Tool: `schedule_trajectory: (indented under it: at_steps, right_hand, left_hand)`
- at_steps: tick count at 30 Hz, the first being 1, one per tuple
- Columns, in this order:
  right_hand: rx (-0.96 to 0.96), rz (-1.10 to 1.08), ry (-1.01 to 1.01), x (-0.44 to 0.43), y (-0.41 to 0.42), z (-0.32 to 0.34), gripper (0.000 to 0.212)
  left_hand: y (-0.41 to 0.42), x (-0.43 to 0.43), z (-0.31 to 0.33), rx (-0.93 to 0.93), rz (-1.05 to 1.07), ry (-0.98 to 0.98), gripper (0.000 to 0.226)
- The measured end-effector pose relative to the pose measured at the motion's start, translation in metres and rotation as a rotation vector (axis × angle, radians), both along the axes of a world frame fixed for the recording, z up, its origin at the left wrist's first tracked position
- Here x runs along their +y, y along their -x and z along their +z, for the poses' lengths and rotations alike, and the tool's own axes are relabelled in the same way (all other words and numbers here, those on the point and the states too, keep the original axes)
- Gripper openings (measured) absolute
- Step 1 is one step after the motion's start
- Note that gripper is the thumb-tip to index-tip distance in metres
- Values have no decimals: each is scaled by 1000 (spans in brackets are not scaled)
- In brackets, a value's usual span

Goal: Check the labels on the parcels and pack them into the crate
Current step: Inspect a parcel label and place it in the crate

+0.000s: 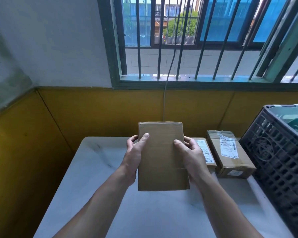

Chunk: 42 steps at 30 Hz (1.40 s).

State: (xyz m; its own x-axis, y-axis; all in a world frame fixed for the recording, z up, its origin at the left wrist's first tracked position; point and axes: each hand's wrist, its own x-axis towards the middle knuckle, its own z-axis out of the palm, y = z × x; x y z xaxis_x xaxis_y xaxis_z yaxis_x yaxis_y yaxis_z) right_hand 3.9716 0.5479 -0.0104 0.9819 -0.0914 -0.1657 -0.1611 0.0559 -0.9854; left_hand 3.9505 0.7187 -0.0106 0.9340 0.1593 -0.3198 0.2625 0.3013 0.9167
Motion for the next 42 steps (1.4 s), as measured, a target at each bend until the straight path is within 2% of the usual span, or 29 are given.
schedule_trajectory:
  at_steps: [8,14,20,22,26,31,37,42]
  right_hand:
    - [-20,-22,-13,3,-2,-1,30]
    - [-14,5,1,3,0,2,36]
    - [-19,-20,13,3,-3,2,19]
    - [-34,-9,18,3,-3,0,20]
    - [-54,-18,28,5,-3,0,26]
    - [-52,-7,19,7,-1,2,47]
    - [-29,-14,-10,5,-1,2,30]
    - [-3,-3,-70,9,3,7,44]
  left_hand:
    - [1,-1,1,-30,45,-28,48]
    - [0,-3,7,-40,41,-10,65]
    - [0,-4,8,-53,30,-23,64]
    - [-1,-4,9,-51,46,-24,68]
    - [-1,-4,8,-80,65,-18,60]
    - [0,-3,8,-128,15,21,74]
    - [2,2,6,-203,-36,-21,67]
    - [2,1,1,-185,28,4,58]
